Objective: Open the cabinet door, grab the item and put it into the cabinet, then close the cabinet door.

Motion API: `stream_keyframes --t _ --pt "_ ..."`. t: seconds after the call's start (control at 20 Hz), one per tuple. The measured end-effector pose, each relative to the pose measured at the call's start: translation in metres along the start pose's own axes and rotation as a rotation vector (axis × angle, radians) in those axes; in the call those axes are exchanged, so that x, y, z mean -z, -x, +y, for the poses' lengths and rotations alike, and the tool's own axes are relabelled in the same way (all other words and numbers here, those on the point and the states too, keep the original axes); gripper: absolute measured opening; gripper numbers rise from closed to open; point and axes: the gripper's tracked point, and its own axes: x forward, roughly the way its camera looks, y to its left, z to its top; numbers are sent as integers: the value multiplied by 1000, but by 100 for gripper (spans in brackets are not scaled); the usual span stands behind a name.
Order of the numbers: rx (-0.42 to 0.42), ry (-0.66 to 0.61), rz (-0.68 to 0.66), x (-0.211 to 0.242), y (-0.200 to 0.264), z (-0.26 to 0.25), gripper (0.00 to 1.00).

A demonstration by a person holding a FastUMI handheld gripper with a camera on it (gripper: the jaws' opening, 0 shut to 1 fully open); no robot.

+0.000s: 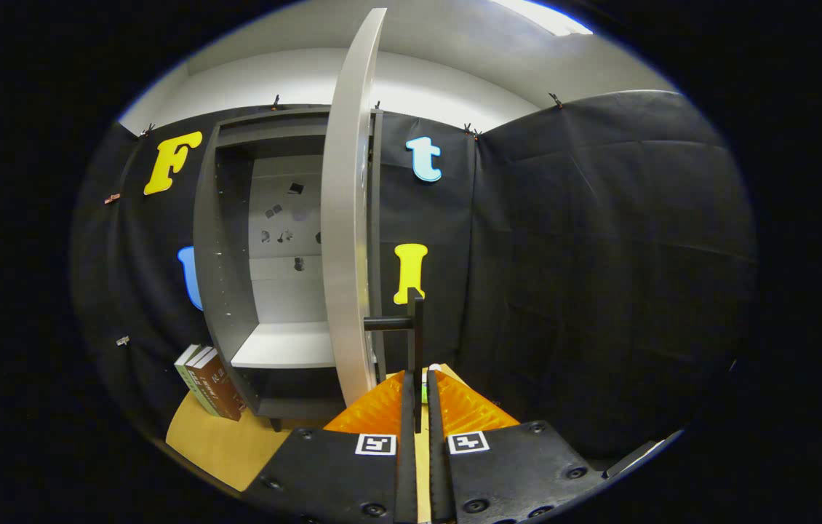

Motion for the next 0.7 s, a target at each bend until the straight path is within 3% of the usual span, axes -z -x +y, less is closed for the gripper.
stream_keyframes --t 0.25,0.35,0.55,0.7 --pt "83 82 -29 -4 5 -29 10" --pt "60 94 -28 -5 9 -28 9" --pt "8 62 -18 -2 17 -13 35" --pt "-54 29 -13 3 20 8 73"
